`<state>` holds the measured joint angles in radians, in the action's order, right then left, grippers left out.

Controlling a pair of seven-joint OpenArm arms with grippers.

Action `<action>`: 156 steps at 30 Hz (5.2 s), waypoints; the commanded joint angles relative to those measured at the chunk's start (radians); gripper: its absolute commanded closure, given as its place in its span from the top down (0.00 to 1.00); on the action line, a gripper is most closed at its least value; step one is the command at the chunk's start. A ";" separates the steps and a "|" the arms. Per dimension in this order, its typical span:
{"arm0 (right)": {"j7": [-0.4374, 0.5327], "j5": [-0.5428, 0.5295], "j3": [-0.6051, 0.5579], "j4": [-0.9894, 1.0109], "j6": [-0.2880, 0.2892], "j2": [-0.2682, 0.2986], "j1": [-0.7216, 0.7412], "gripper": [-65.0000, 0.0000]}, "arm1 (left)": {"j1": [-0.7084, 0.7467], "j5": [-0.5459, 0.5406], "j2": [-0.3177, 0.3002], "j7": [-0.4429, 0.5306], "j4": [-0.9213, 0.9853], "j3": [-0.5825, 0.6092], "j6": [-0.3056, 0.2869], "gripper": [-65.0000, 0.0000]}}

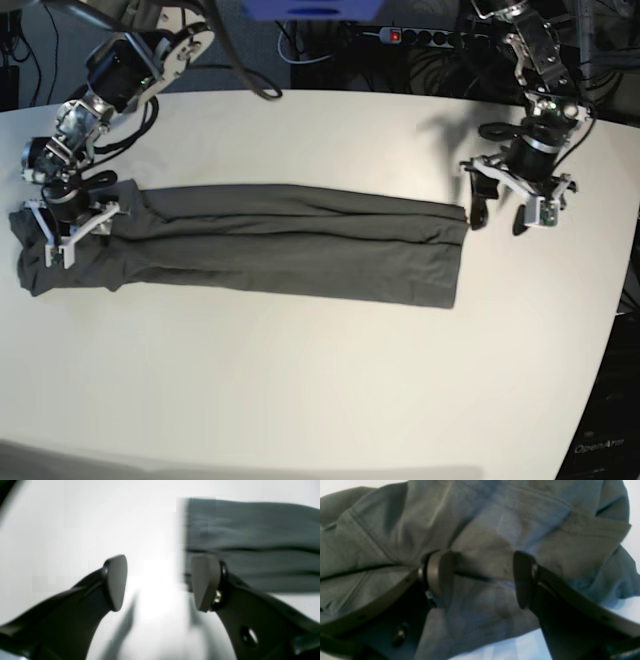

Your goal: Fold the T-shirt properly

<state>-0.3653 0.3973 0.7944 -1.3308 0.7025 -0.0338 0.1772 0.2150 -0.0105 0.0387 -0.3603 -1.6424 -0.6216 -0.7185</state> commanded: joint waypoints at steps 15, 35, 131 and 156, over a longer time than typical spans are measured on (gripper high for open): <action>0.025 -0.014 -0.007 -0.016 -0.004 0.013 -0.003 0.53 | -0.075 -0.280 -0.144 -0.309 0.015 -0.100 0.020 0.62; 0.025 -0.014 -0.003 -0.016 -0.004 0.027 -0.008 0.53 | -0.211 -0.520 -0.234 -0.507 0.267 -0.129 0.020 0.75; 0.027 -0.011 -0.008 -0.017 -0.004 0.068 -0.017 0.53 | -0.437 -0.288 -0.013 -0.549 0.451 0.131 0.020 0.10; 0.027 -0.011 -0.010 -0.017 -0.004 0.070 -0.018 0.53 | -0.334 -0.337 0.091 -0.583 0.060 0.515 0.020 0.10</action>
<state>-0.3584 0.3950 0.7868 -1.3304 0.7029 0.0196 0.1448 -0.0971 -0.3244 0.1219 -0.9642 -1.5627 -0.1101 -0.6922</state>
